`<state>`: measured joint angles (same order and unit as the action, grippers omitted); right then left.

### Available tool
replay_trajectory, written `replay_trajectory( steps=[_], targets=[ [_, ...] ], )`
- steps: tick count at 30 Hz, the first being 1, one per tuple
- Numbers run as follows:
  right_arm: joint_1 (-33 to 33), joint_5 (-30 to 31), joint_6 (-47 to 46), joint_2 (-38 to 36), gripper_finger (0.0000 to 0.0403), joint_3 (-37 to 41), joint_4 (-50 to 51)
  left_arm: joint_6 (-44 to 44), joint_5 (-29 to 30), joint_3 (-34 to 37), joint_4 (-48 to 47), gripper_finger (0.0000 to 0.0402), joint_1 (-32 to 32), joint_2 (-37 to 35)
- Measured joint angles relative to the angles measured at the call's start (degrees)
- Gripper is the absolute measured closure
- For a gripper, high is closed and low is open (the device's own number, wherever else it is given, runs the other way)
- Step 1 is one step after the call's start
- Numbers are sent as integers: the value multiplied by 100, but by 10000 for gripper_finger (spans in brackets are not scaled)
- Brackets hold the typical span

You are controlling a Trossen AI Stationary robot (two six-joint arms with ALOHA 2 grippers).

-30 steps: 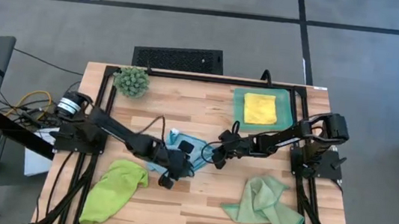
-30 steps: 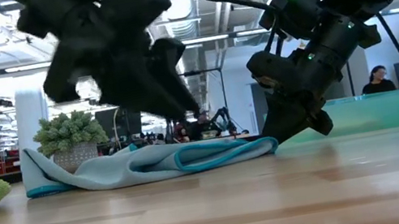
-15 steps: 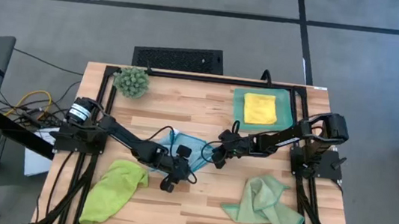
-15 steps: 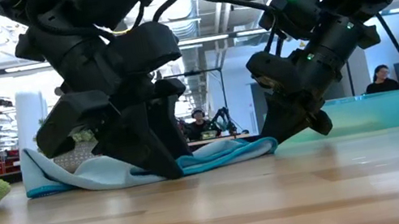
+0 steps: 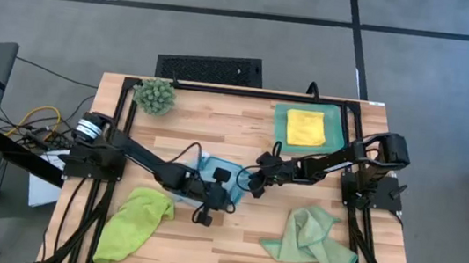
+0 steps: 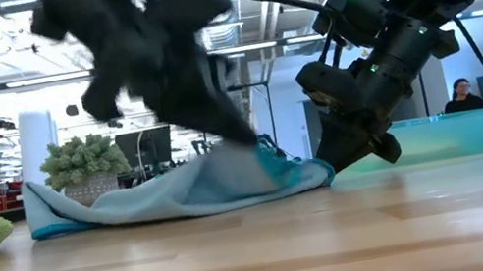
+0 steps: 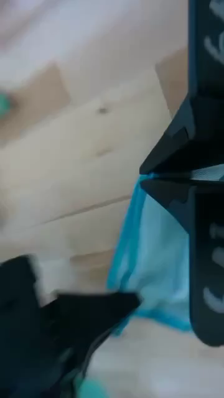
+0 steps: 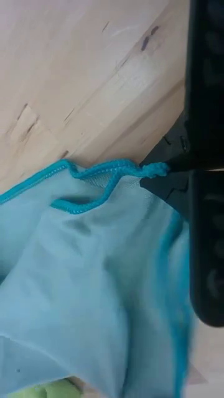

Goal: Fold microfiber towels
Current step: Fold the blue microfiber cloth

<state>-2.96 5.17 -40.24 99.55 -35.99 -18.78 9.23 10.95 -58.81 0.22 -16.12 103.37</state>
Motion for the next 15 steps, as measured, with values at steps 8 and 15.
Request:
replay_trajectory(
  steps=[8, 15],
  targets=[
    [18, -39, 632, -396, 401, -354, -14, 357, 114, -2, -382, 400, 159, -1510],
    [1, -70, 1269, -1359, 401, -861, 52, 135, 72, -3, -950, 401, 205, -2566]
  ],
)
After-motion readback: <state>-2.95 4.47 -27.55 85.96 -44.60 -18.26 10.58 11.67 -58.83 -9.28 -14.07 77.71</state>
